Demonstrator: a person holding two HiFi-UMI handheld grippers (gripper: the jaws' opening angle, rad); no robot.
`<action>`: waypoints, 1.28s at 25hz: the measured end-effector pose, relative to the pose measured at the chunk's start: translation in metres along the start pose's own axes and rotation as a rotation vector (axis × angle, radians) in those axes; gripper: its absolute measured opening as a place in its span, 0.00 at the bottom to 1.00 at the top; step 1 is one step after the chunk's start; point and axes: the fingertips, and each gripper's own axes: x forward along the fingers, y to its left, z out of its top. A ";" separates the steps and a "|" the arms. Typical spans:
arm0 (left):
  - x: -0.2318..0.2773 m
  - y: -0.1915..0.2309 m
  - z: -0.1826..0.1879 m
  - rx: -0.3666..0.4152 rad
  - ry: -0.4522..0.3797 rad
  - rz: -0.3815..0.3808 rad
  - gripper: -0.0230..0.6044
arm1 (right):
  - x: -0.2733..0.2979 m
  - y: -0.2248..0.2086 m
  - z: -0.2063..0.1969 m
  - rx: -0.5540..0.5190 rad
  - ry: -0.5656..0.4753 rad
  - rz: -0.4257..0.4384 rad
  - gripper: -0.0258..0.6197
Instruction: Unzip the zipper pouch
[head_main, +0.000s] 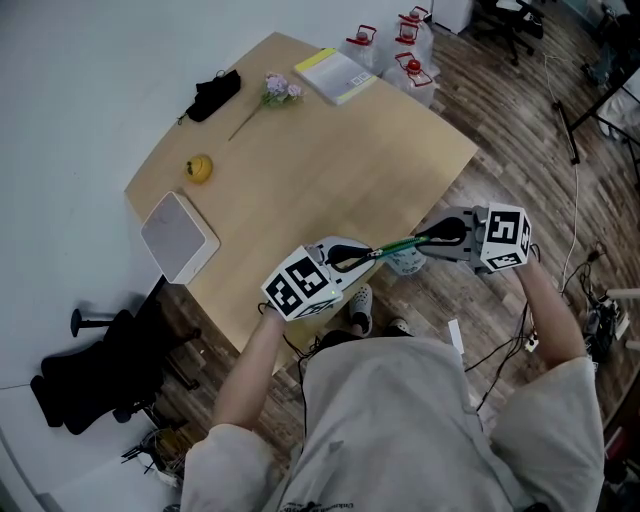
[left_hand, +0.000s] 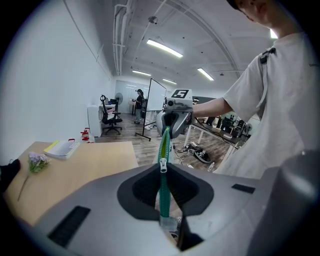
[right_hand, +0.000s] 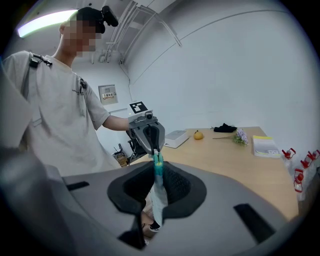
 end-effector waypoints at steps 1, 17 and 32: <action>0.000 0.001 -0.001 0.001 0.003 0.001 0.12 | -0.001 -0.001 0.000 0.000 0.002 -0.002 0.13; -0.007 0.016 -0.012 0.053 0.074 0.090 0.12 | -0.013 -0.014 0.004 -0.018 0.014 -0.044 0.13; -0.019 0.036 -0.039 -0.009 0.095 0.169 0.12 | -0.012 -0.023 0.004 -0.029 0.006 -0.081 0.13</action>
